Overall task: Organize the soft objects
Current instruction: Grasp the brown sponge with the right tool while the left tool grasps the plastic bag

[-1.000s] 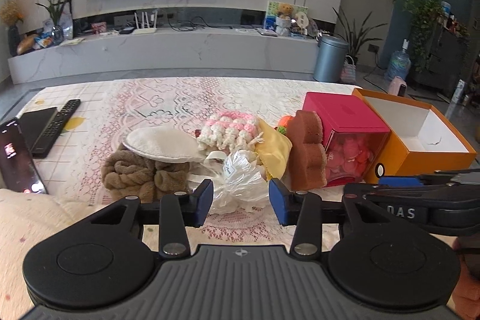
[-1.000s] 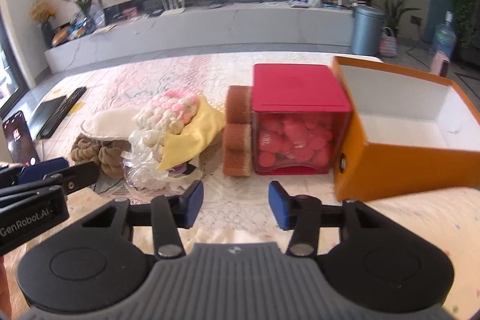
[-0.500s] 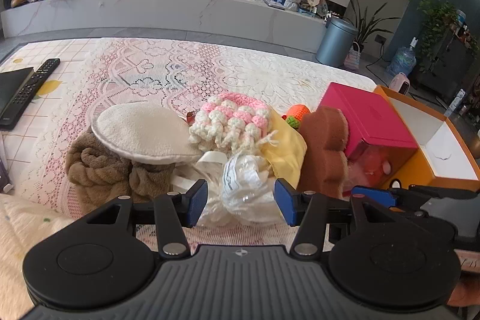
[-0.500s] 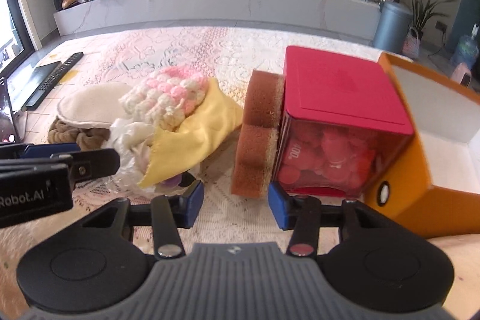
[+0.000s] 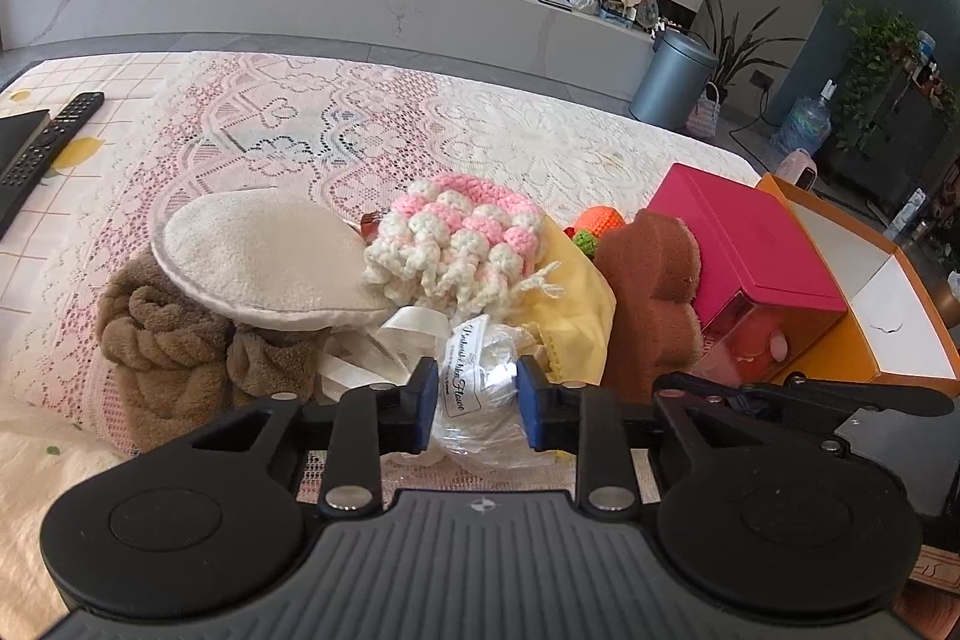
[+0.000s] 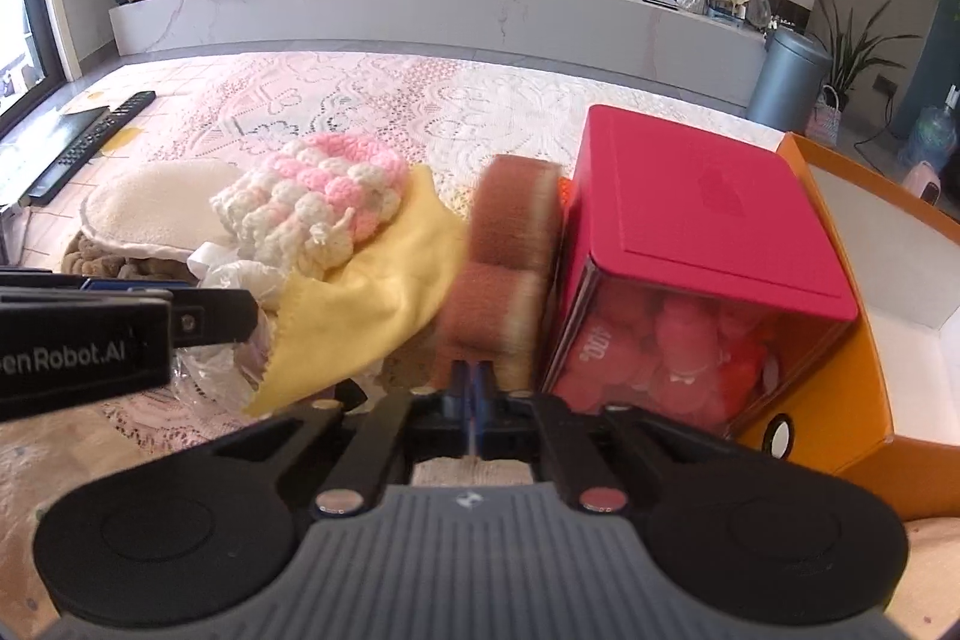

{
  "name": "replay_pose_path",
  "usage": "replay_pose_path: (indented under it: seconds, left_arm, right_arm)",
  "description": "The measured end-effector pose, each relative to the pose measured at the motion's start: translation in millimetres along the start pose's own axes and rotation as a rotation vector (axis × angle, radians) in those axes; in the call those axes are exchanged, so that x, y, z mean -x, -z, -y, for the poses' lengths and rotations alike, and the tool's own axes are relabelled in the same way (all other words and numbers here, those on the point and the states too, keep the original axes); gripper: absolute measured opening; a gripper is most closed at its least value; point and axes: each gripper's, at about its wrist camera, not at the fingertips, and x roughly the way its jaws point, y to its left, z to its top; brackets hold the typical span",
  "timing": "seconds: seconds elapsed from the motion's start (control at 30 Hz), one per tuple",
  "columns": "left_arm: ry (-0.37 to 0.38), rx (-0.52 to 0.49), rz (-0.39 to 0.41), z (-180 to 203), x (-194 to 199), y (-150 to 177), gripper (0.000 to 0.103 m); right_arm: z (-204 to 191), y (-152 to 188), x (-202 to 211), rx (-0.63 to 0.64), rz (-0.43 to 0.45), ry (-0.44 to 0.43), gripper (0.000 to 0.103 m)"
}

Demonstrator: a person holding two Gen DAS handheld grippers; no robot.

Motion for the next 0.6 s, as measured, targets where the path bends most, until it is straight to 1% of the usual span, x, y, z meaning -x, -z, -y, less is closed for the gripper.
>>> replay_pose_path:
  seconds: [0.17,0.27,0.33,0.37,0.43,0.5,0.6]
  left_arm:
    - [-0.013,0.002,0.061,1,24,1,0.027]
    - [-0.02,-0.003,0.103,5,42,2,0.027]
    - [-0.038,-0.015,0.132,8,54,4,0.027]
    - [-0.051,-0.023,0.144,9,58,6,0.027]
    - [-0.075,-0.029,0.15,8,63,11,0.027]
    - [-0.065,-0.006,0.119,2,57,14,0.027]
    - [-0.038,0.055,0.073,-10,41,15,0.027]
  right_arm:
    - [-3,1,19,0.019,0.053,0.013,0.0]
    - [-3,3,27,0.012,0.05,0.014,0.0]
    - [-1,7,30,-0.001,0.043,0.013,0.006]
    - [1,9,31,-0.007,0.041,0.015,0.019]
    - [3,14,34,-0.015,0.049,0.024,0.037]
    - [4,18,32,-0.015,0.045,0.032,0.039]
    - [7,18,22,-0.024,0.026,0.035,0.045]
